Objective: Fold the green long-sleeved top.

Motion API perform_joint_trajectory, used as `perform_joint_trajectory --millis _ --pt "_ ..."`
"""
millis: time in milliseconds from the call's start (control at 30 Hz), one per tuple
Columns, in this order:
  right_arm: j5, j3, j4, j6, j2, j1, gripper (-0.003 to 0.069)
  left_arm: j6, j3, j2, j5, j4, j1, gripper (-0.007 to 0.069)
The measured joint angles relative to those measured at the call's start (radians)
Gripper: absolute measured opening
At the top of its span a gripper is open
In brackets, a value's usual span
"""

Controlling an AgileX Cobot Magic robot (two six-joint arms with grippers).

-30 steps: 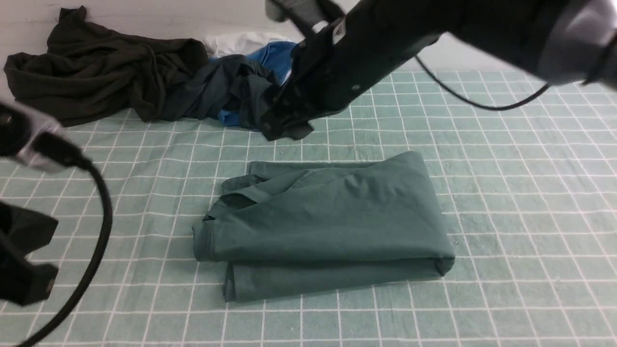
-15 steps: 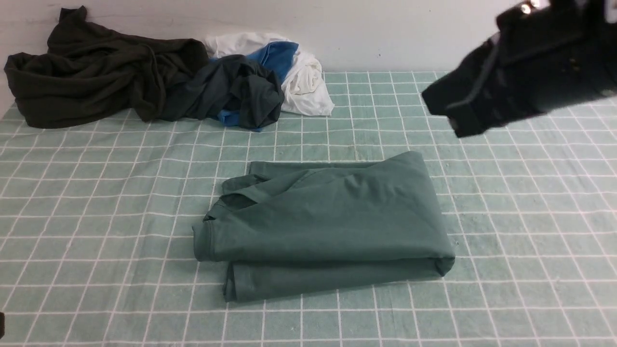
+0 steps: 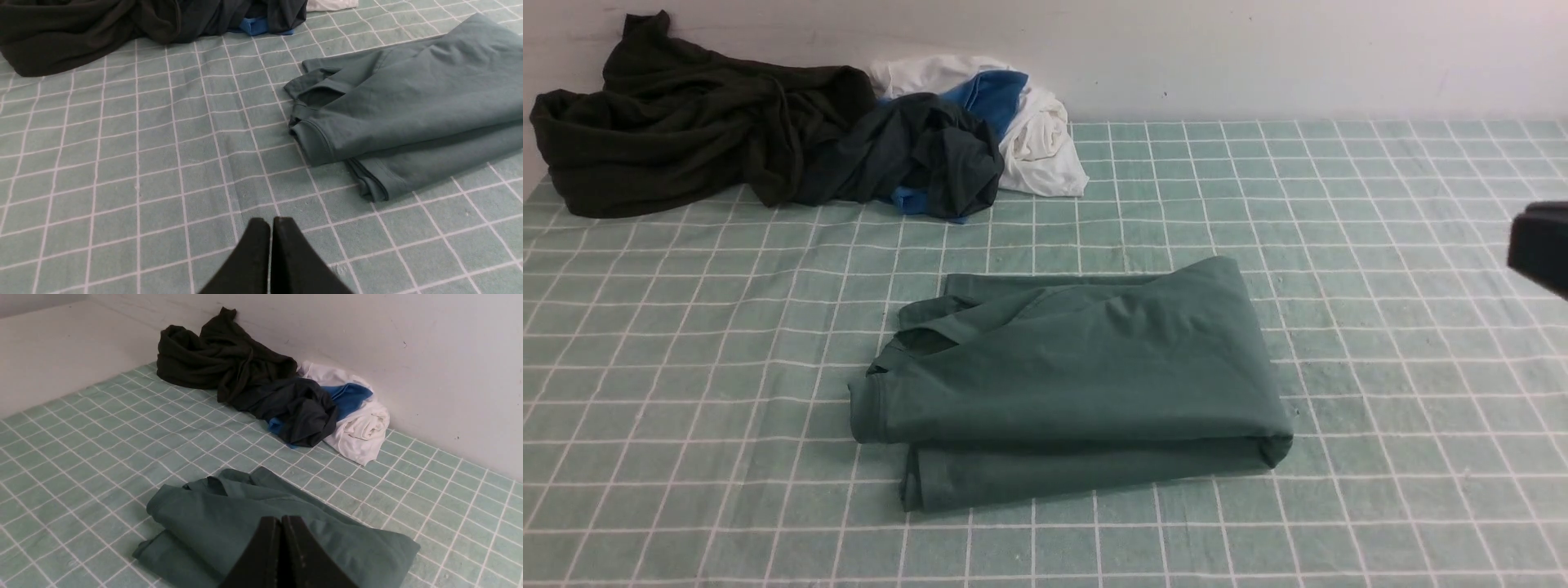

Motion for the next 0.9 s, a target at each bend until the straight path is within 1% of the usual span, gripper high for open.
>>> perform_joint_trajectory --millis 300,433,600,667,733,800,900 --pt "0.136 0.005 -0.003 0.0 -0.017 0.0 -0.0014 0.0 0.0 0.0 0.0 0.0 0.0 -0.0003" --pt "0.169 0.005 -0.009 0.0 -0.017 0.0 -0.0014 0.0 0.0 0.0 0.0 0.0 0.0 -0.0003" --pt "0.171 0.01 -0.021 0.0 -0.017 0.0 -0.0014 0.0 0.0 0.0 0.0 0.0 0.0 -0.0003" --pt "0.152 0.027 -0.014 0.0 -0.017 0.0 -0.0014 0.0 0.0 0.0 0.0 0.0 0.0 -0.0003" --pt "0.084 0.069 -0.02 0.003 -0.024 -0.001 -0.0014 0.0 0.0 0.0 0.0 0.0 0.0 -0.0003" --pt "-0.035 0.136 -0.046 0.018 -0.044 -0.005 -0.0014 0.0 0.0 0.0 0.0 0.0 0.0 -0.0003" --pt "-0.25 0.271 -0.077 0.091 -0.106 -0.041 -0.0014 0.0 0.0 0.0 0.0 0.0 0.0 -0.0003"
